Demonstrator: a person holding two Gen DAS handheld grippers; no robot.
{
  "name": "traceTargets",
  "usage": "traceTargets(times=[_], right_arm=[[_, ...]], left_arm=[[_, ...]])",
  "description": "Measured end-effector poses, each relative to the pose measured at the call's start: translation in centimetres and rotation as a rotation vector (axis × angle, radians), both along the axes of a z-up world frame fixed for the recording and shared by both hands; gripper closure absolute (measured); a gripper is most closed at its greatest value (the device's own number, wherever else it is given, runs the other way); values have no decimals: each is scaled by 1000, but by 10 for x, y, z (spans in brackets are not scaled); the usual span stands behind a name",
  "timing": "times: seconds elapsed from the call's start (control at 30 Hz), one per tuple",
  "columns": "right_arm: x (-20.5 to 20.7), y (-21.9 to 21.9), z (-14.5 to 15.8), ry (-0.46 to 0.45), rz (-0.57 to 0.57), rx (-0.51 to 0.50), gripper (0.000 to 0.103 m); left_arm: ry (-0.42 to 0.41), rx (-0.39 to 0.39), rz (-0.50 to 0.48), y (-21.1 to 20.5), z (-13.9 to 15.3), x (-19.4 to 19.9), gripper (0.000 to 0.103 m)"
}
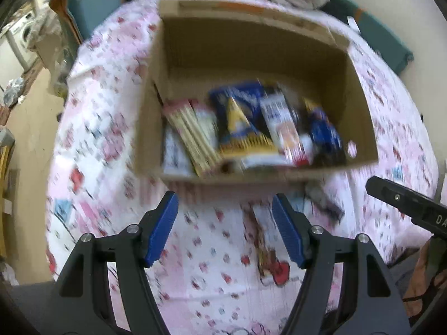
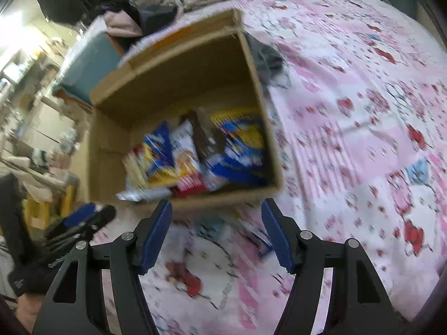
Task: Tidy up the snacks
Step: 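Grasp a white stick snack with the left gripper while the right grasps another white stick snack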
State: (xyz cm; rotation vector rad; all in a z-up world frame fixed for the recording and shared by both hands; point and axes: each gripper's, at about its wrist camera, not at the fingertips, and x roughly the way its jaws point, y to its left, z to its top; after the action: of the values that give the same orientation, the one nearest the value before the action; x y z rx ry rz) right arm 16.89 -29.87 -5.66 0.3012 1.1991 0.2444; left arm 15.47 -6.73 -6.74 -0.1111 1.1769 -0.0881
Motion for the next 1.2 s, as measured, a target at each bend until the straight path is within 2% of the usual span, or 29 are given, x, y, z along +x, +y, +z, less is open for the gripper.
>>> traceTargets(times=[0.13,0.33,0.5,0.53,0.57,0.6,0.7,0.77,1.07,1.13,1.2], right_arm=[[-12,-4,-13,59,2,-36,34],[-16,-15,-16,75,-4,-64,34],[-17,-21,-22,97,-22,-60,34],[-16,-21,-22,98,-21,-64,34],[-16,-20,-23,99,-20,-67,34],[-15,-20,-23,99,-22,-74,34],[-10,-14,-27,103,-10,-110,34],[-5,-7,-34,113,10,-137,34],[25,51,-82,215,184,-350,35],[27,58,-88,228,206,-369,46],[27,62,-92,225,223,-402,49]], left_arm=[[25,19,-45,-23,-15,-10,37],[19,64,-151,-57,-33,-10,37],[93,82,-200,-70,-61,-5,41],[115,84,-205,-71,-68,-5,48],[141,80,-214,-72,-75,-5,72],[163,75,-220,-71,-80,-5,92],[180,77,-230,-67,-79,-7,92],[188,58,-196,-59,-74,-9,92],[201,49,-105,-29,-62,-17,92],[196,48,-88,-21,-59,-18,92],[196,40,-67,-14,-58,-19,92]])
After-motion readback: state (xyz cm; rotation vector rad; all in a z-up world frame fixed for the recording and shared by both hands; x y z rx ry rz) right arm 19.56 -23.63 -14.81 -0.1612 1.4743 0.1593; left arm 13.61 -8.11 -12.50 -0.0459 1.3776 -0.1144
